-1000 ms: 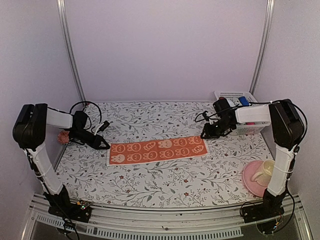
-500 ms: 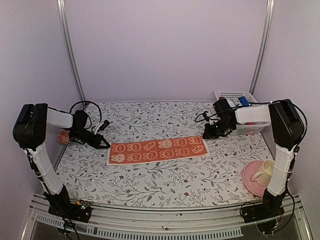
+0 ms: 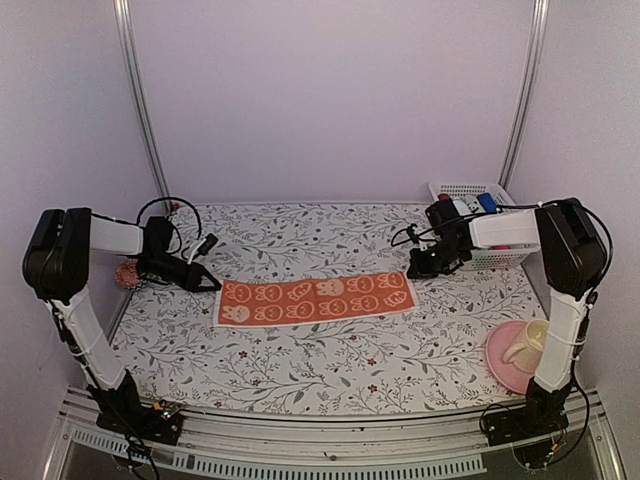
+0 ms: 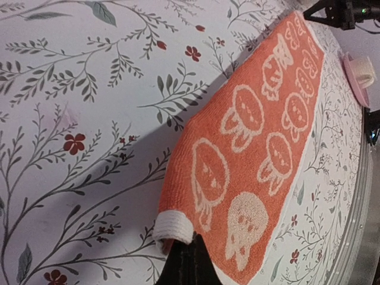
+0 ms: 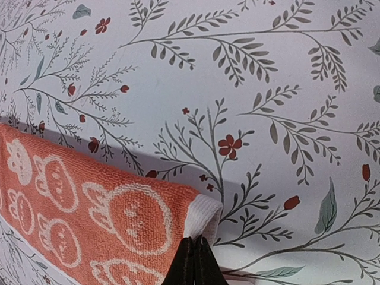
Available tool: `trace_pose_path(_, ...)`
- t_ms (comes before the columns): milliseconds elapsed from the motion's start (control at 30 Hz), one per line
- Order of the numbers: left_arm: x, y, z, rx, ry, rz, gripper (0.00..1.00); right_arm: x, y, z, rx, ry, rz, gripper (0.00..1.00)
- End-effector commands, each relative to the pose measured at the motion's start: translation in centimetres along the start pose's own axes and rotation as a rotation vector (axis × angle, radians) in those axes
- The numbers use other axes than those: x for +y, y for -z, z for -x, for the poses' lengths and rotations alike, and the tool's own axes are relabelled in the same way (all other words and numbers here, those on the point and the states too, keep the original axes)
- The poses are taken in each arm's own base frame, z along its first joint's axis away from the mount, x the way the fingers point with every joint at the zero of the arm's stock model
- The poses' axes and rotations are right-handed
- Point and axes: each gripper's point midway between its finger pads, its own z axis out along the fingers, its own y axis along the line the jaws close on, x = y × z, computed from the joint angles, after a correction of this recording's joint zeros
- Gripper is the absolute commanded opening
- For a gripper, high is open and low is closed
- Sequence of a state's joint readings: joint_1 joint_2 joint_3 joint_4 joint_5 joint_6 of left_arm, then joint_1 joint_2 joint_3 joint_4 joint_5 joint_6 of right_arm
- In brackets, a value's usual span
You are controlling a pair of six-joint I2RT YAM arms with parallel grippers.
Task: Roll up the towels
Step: Smooth out the towel at the center of the board.
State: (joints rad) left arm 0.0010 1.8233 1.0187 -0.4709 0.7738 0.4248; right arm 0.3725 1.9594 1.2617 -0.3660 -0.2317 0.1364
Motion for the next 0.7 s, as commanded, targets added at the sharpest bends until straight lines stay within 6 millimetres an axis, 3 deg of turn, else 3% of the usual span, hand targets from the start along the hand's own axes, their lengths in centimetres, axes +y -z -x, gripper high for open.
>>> trace_pose_path(0,0.1,1.0,2.0,-0.057,-0.029,0.017,0.00,-1.1,-1.1,-0.9,0.024,-0.015,-0.030,0.04)
trace_pose_path(300,1.4,1.3,1.9,-0.069,-0.004,0.073,0.00,-1.1,-0.8,-0.7,0.016,-0.014,-0.040,0.04)
trace_pose_path(500,2.1,0.8,1.3,-0.054,0.021,0.083,0.00,-0.4,-0.7,-0.5,0.013,-0.011,0.001,0.25)
trace_pose_path(667,2.3,0.5,1.1,-0.046,0.027,0.080,0.00,-0.1,-1.0,-0.4,0.015,-0.021,0.023,0.28)
